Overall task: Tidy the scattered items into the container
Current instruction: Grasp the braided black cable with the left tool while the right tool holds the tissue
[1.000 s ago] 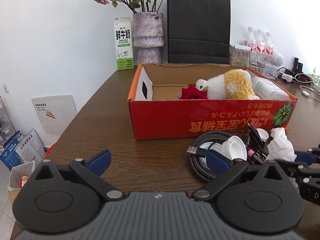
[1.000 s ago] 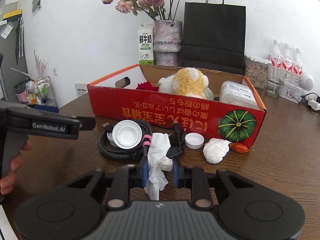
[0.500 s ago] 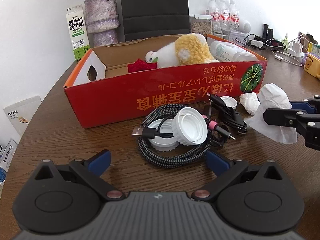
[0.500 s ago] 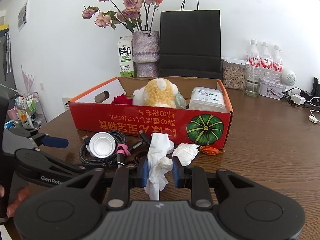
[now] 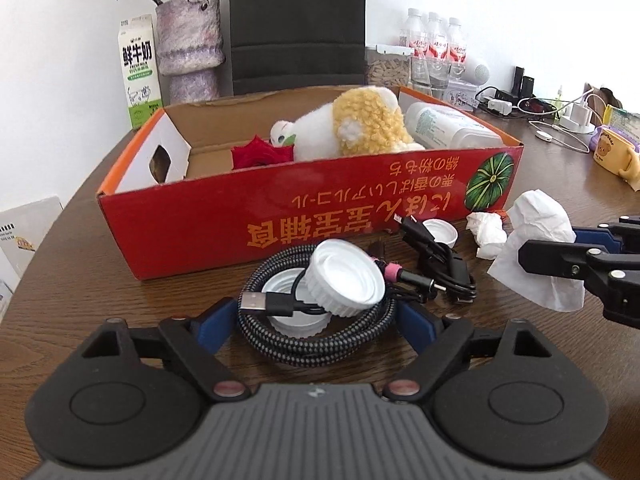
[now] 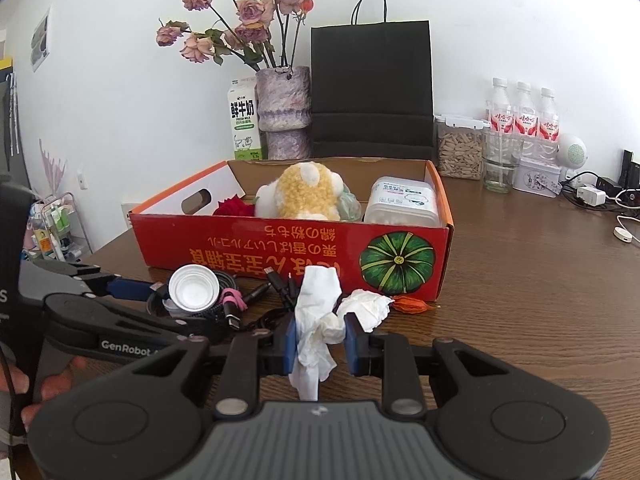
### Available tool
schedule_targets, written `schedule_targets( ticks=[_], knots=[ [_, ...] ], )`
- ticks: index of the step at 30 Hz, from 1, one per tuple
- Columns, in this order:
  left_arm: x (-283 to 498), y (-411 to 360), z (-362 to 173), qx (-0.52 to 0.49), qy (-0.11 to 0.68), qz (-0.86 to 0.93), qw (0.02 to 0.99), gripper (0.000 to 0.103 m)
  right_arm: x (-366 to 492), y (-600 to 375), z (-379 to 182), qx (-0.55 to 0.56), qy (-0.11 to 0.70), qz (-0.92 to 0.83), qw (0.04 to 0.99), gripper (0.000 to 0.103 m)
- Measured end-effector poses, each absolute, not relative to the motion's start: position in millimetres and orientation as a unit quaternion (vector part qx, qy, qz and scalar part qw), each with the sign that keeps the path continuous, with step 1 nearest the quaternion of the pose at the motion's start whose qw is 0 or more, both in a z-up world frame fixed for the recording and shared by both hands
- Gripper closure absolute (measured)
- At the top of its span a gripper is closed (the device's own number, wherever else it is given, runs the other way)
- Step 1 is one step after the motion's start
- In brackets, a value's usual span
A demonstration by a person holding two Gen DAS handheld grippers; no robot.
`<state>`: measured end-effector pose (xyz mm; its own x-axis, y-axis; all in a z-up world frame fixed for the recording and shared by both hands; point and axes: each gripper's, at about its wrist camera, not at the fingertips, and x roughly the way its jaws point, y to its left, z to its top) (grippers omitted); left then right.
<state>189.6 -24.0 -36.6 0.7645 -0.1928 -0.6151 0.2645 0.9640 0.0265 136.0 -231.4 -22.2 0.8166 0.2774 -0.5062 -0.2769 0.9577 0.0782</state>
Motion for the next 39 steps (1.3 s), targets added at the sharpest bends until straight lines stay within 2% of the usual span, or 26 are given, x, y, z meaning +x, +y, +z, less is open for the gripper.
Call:
schedule_targets(
  ticks=[7, 9, 10, 11, 16, 19, 22, 25, 28, 32, 39],
  knots=[
    [159.7, -27.7, -6.8, 0.098, 0.243, -0.102, 0.960, 0.019, 135.4, -232.1, -21.6, 0.001, 0.262, 0.144, 0.954, 0.080],
    [153.9, -26.4, 3.9, 0.098, 0.222, -0.101, 0.965, 0.039, 135.8, -231.7, -21.8, 0.001, 0.263, 0.144, 0.954, 0.080],
    [153.7, -25.3, 8.2, 0.097, 0.219, -0.097, 0.966, 0.066, 135.8, -231.7, -21.6, 0.001, 0.262, 0.144, 0.954, 0.080],
    [155.8, -24.0, 10.9, 0.092, 0.224, -0.097, 0.965, 0.069, 135.9, -231.3, -21.7, 0.001, 0.262, 0.144, 0.954, 0.080],
    [170.8, -16.7, -2.4, 0.078, 0.261, -0.083, 0.959, 0.062, 134.5, -229.9, -21.2, -0.001, 0.260, 0.147, 0.954, 0.080],
    [173.6, -9.3, -9.8, 0.055, 0.273, -0.083, 0.957, 0.047, 135.4, -230.9, -21.7, 0.000, 0.262, 0.144, 0.954, 0.080],
    [174.4, -8.0, -10.8, 0.046, 0.272, -0.084, 0.958, 0.022, 135.7, -231.0, -22.3, 0.000, 0.262, 0.144, 0.954, 0.080],
    [173.8, -11.3, -11.0, 0.041, 0.276, -0.101, 0.955, 0.015, 136.0, -231.4, -22.4, 0.000, 0.262, 0.143, 0.955, 0.080],
    [173.6, -19.6, -13.7, 0.048, 0.286, -0.120, 0.950, 0.000, 136.7, -233.5, -22.8, 0.001, 0.261, 0.140, 0.955, 0.080],
    [179.2, -31.9, -20.8, 0.066, 0.302, -0.124, 0.943, 0.000, 136.7, -237.0, -23.3, 0.002, 0.260, 0.138, 0.956, 0.080],
    [207.4, -40.5, -33.5, 0.036, 0.349, -0.113, 0.930, 0.000, 136.9, -237.9, -24.6, 0.005, 0.262, 0.139, 0.955, 0.080]
  ],
)
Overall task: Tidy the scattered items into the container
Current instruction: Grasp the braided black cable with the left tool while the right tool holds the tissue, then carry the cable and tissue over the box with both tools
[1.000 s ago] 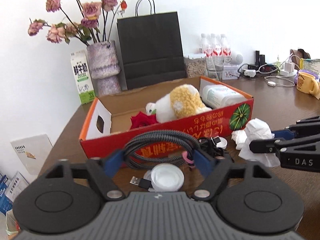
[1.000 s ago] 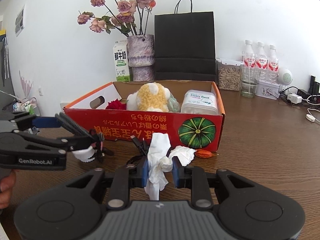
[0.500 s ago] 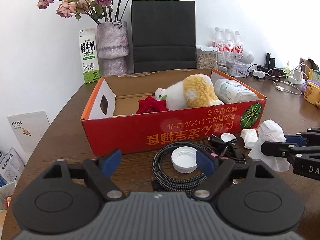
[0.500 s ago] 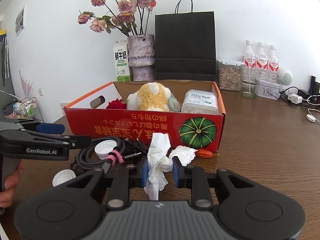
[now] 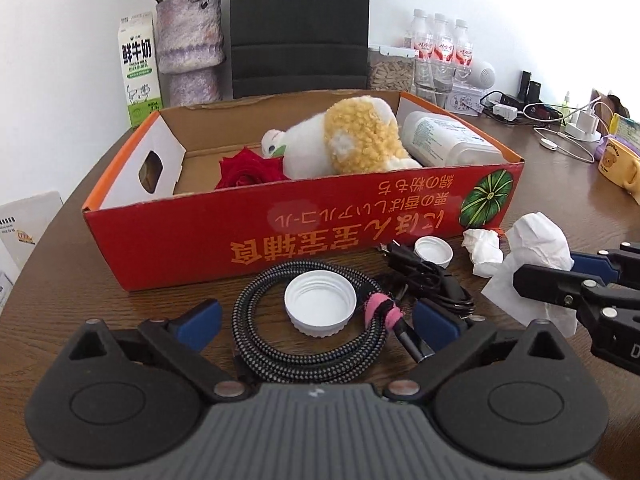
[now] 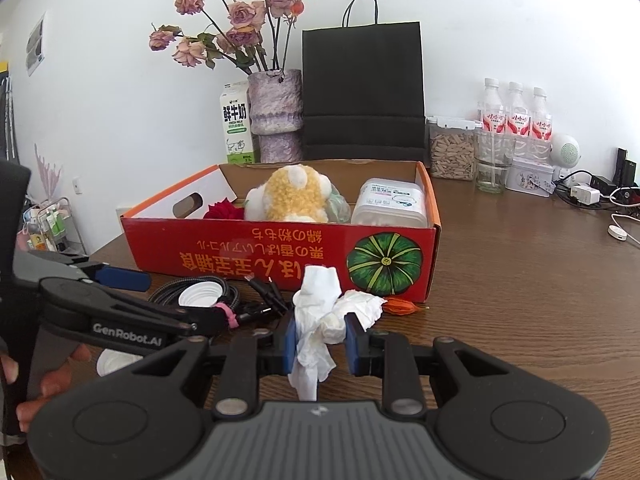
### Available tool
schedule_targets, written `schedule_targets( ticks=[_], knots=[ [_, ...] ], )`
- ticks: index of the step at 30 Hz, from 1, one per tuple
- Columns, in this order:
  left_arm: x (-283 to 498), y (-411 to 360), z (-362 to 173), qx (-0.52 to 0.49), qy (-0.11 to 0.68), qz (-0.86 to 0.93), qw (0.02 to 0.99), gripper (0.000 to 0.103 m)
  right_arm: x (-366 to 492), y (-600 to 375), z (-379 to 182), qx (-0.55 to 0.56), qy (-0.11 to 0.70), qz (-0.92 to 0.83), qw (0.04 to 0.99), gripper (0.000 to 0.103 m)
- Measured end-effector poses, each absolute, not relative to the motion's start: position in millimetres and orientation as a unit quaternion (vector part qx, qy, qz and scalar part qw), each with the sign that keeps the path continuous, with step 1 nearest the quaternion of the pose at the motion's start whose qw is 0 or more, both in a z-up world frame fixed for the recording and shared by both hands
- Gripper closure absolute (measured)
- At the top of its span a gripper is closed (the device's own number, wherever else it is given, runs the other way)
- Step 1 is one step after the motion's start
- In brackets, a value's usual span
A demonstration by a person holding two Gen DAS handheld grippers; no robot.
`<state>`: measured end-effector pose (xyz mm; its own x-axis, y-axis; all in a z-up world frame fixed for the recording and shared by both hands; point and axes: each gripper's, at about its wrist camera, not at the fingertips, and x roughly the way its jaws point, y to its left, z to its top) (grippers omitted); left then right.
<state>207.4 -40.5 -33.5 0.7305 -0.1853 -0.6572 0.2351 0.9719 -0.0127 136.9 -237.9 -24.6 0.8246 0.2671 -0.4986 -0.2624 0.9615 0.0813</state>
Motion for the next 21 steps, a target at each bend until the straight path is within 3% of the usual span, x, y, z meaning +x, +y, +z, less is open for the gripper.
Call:
schedule_targets(
  ticks=[7, 10, 21],
  knots=[
    [217.0, -43.2, -41.9, 0.043, 0.383, -0.099, 0.918, 0.002, 136.7, -239.7, -24.3, 0.006, 0.261, 0.139, 0.955, 0.080],
    [212.6, -39.2, -39.3, 0.035, 0.375, -0.098, 0.921, 0.007, 136.3, -240.5, -24.0, 0.007, 0.260, 0.140, 0.955, 0.080],
    [186.9, -33.5, -21.7, 0.030, 0.318, -0.101, 0.942, 0.012, 132.4, -240.8, -18.7, 0.006, 0.248, 0.138, 0.959, 0.080]
  ],
)
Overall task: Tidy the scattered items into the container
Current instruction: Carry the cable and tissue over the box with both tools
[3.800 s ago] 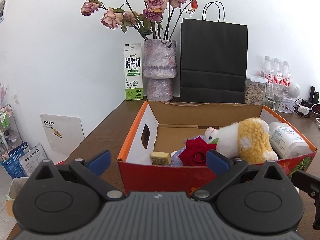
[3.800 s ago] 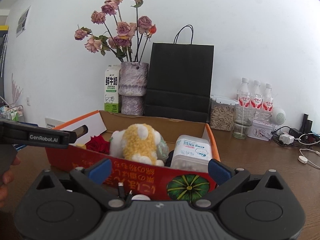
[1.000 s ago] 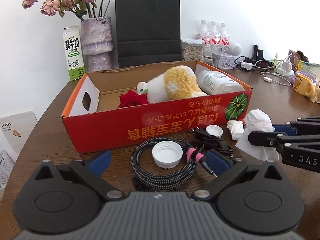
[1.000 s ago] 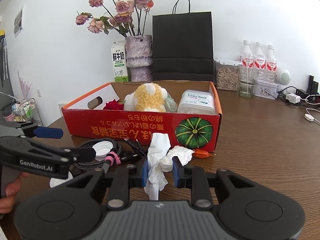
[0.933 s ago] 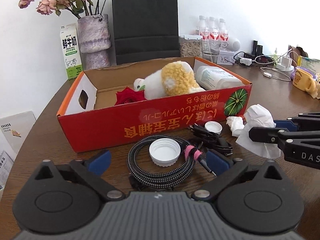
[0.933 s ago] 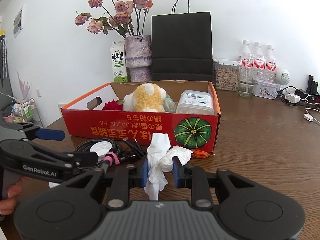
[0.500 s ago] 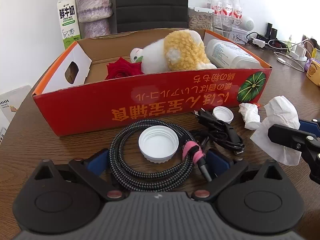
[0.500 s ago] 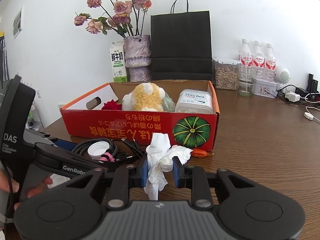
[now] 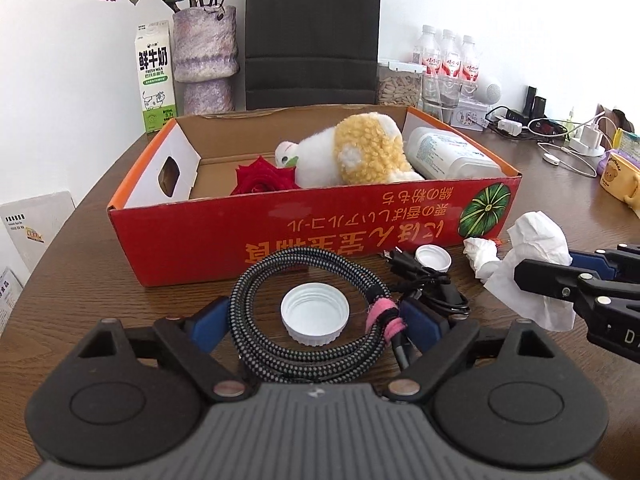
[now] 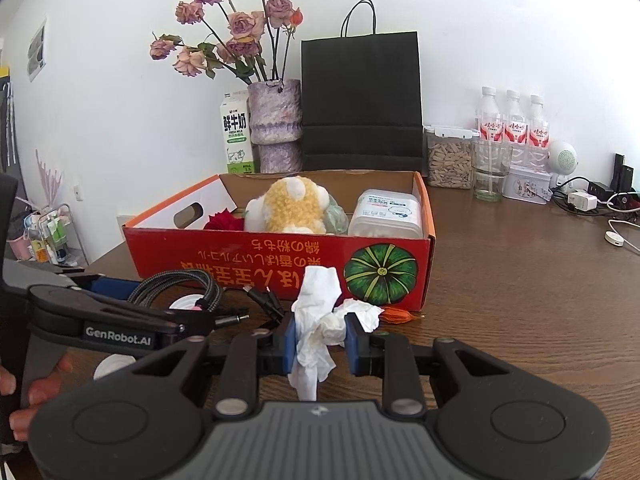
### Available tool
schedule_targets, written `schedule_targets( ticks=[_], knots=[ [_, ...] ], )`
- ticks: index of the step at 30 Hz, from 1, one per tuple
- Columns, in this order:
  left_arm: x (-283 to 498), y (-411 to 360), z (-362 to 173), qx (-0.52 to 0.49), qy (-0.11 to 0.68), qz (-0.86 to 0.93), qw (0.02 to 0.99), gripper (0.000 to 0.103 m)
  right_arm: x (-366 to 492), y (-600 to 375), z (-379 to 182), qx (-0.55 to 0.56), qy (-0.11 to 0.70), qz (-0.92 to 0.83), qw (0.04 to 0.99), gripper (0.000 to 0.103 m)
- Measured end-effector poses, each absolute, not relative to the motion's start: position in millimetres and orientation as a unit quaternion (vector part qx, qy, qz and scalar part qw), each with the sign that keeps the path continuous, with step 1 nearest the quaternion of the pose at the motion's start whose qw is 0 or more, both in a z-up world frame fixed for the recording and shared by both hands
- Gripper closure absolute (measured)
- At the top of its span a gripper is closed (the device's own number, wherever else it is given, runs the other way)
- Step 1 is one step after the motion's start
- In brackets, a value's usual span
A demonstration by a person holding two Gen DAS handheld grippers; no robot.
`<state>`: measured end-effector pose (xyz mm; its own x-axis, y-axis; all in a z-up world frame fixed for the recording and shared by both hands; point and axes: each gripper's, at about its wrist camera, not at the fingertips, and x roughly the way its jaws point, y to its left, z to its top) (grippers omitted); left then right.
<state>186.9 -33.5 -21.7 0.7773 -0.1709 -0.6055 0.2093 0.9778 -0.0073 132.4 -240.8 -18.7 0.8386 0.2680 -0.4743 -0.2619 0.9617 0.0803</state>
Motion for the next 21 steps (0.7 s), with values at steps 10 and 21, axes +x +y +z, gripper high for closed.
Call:
schedule_targets(
  ticks=[10, 21],
  knots=[
    [165.2, -29.4, 20.1, 0.022, 0.238, -0.105, 0.965, 0.012, 133.0, -236.7, 4.7, 0.006, 0.209, 0.145, 0.967, 0.080],
    [211.8, -21.6, 58.0, -0.013, 0.181, -0.067, 0.981, 0.012, 176.9, -221.1, 45.7, 0.006, 0.145, 0.142, 0.979, 0.080]
  ],
)
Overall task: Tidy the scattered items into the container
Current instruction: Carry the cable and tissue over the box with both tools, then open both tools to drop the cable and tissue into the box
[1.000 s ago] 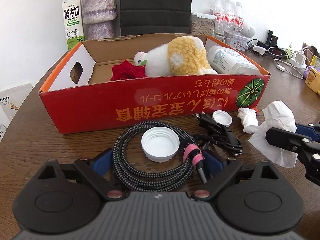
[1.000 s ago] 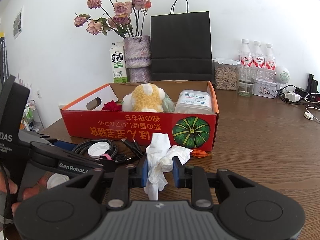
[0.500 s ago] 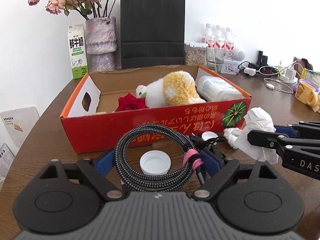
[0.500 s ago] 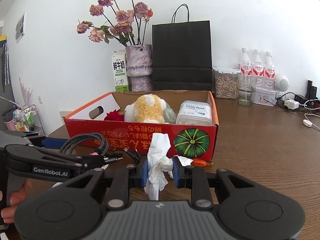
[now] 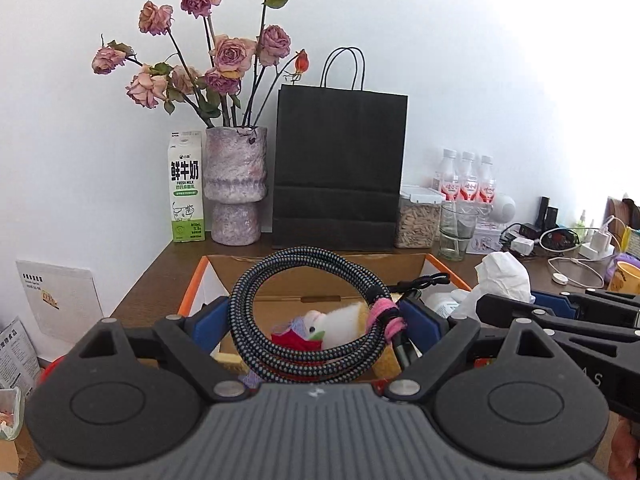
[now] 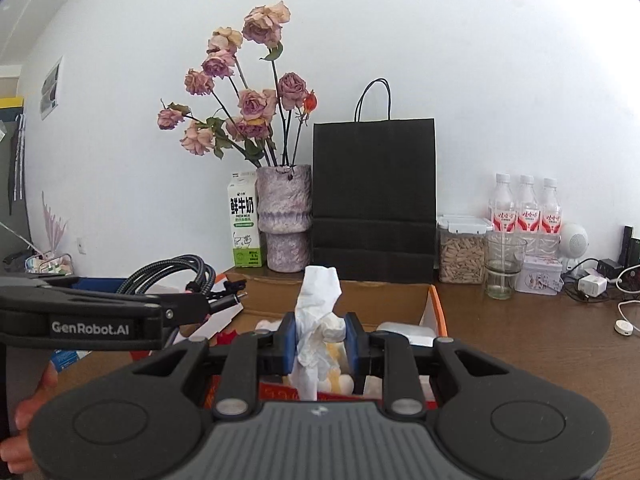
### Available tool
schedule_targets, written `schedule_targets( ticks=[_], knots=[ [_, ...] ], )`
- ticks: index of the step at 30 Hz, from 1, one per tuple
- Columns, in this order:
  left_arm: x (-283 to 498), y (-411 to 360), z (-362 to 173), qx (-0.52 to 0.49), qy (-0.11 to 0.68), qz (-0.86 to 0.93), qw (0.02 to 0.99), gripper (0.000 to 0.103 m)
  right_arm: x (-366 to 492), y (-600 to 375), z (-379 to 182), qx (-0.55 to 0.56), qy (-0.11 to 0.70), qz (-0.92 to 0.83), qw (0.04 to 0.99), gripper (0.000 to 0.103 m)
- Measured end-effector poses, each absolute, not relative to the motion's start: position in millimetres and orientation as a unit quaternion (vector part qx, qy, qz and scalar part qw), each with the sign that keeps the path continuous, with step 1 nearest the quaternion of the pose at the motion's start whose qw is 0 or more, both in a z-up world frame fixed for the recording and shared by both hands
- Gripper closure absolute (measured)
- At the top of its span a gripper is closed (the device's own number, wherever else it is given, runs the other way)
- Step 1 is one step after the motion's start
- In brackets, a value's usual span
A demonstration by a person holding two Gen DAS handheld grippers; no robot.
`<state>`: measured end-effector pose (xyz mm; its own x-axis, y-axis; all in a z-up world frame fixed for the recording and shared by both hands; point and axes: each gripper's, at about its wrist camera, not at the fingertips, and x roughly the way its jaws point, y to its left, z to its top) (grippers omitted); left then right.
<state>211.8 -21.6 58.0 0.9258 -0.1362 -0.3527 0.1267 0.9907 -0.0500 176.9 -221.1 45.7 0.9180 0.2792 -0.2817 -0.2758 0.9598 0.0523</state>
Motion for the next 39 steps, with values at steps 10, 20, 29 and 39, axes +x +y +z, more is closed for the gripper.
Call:
schedule_targets(
  ticks=[10, 20, 29, 39],
  knots=[
    [285.6, -13.2, 38.9, -0.040, 0.180, -0.008, 0.983, 0.012, 254.6, -220.1, 35.3, 0.035, 0.149, 0.116, 0.981, 0.080],
    [295.6, -13.8, 16.9, -0.007, 0.206, -0.003, 0.979, 0.011, 266.5, -218.8, 8.4, 0.018, 0.184, 0.100, 0.978, 0.080],
    [295.6, -17.9, 11.8, 0.002, 0.204, 0.011, 0.979, 0.000, 262.1, -214.2, 2.4, 0.013, 0.179, 0.098, 0.979, 0.035],
    [297.2, -14.1, 8.3, -0.007, 0.223, 0.025, 0.974, 0.000, 253.8, -211.2, 4.8, 0.006, 0.161, 0.097, 0.982, 0.006]
  ],
)
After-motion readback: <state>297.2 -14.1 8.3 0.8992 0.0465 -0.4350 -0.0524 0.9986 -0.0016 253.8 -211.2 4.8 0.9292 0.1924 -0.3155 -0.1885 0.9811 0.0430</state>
